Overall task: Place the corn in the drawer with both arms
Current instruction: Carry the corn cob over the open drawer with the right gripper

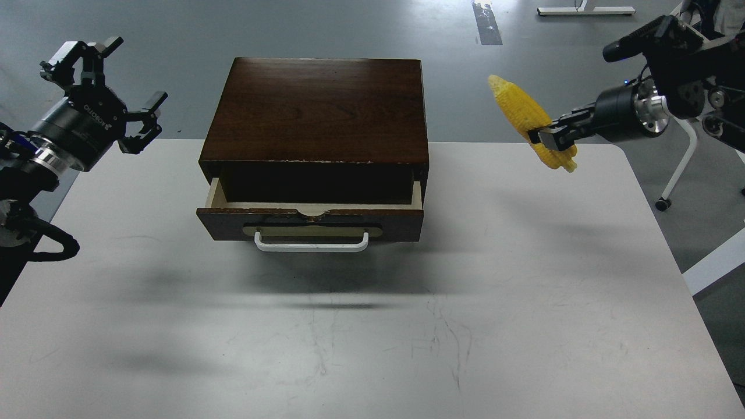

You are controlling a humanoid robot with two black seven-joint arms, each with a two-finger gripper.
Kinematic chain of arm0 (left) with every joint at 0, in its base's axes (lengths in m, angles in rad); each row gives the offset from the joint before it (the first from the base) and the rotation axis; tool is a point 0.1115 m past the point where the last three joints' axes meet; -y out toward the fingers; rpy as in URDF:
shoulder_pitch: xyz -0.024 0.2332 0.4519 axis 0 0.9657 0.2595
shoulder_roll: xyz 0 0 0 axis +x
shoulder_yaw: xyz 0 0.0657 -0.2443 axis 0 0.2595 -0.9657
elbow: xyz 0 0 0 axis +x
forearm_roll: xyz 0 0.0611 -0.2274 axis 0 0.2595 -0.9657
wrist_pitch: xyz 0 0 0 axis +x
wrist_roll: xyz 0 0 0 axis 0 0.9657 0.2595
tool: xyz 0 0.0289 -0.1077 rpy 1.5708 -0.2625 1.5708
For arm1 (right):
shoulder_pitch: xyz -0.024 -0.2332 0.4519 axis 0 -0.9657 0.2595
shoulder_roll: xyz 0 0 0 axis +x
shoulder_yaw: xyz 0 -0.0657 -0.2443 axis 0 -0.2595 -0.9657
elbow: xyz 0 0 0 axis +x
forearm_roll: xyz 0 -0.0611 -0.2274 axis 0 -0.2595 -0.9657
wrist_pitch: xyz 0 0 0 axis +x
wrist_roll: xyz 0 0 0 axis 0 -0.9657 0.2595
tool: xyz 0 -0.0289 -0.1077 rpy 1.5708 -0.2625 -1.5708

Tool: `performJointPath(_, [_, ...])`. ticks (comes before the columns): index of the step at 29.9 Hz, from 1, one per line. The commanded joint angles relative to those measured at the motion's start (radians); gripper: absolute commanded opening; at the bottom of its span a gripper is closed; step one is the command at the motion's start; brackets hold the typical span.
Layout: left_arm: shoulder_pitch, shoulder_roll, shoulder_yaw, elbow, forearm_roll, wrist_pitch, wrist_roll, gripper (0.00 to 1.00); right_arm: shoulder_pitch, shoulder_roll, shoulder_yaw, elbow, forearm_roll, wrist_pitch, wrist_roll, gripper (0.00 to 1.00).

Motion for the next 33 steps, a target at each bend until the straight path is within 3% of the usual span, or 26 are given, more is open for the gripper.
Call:
performJointPath(1, [0.0,0.001,0.0,0.0,0.0,0.0,0.0,0.99,0.085,0.087,-0.005,0.0,0.001,0.002,0.0,0.02])
performJointPath(7, [0.0,0.005,-0.008,0.0,0.0,0.0,0.0,0.99,0.197,0.296,-0.077,0.003,0.001,0.001,0.0,0.03])
performJointPath(13, [-0.001,0.006,-0.008,0.0,0.0,0.0,0.0,0.99,0.211,0.428,-0.083,0.029,-0.001,0.001,0.0,0.03])
performJointPath(25, [-0.001,0.008,-0.009,0.001,0.0,0.0,0.0,0.99,0.216,0.561,-0.129,0.071,-0.01,-0.011,0.0,0.03])
performJointPath(33, [0.0,0.009,-0.019,0.001,-0.002,0.0,0.0,0.99,0.216,0.572,-0.159,0.066,-0.021,-0.045,0.0,0.04])
